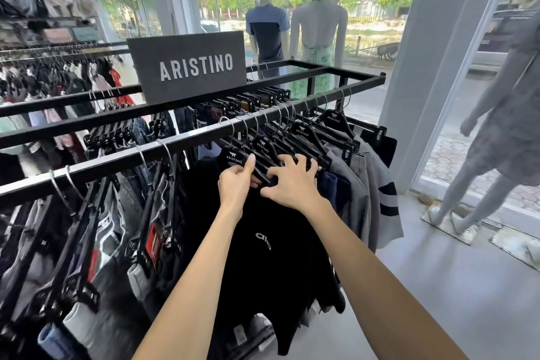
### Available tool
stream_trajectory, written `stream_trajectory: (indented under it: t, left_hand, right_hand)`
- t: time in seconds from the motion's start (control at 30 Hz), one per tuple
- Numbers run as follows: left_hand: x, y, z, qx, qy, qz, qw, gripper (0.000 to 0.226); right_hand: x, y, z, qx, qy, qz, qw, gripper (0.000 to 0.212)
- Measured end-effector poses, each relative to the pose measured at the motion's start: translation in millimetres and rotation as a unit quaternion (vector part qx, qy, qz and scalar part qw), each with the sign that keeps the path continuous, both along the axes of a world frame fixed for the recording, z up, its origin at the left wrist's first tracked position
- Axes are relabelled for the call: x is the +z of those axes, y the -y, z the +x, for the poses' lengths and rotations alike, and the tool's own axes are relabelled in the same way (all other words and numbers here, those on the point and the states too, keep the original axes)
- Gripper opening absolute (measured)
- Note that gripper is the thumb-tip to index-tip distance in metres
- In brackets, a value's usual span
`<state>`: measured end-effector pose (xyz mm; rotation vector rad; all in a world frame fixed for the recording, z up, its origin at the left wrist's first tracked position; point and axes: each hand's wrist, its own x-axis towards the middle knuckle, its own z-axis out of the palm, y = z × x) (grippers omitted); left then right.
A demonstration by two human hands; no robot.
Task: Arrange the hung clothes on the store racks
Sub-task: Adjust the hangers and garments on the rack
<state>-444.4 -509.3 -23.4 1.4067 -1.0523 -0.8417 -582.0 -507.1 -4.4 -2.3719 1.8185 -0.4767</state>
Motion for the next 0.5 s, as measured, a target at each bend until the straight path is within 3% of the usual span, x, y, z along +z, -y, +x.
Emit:
stream_trajectory:
  t: [0.17,0.3,0.5]
  left_hand:
    - [31.9,-16.3,-35.5,-0.05,-0.101,-0.066,0.991,0.062]
    - [47.0,-23.9,-93.5,-0.111,-0.12,-0.093,0.982,0.059]
    - [59.9,-32.4,-214.2,-0.28,-0.087,-0.058,0.954,0.059]
  right_hand:
    - [18.2,3.6,-38.1,0.024,0.166,-0.011,0.986,0.014]
    - [37.3,5.2,-99.9,-0.037,0.193,0.005,0.98,0.009]
    - [42.3,-19.3,-217.2,-0.187,0.23,-0.009,0.955,0.022]
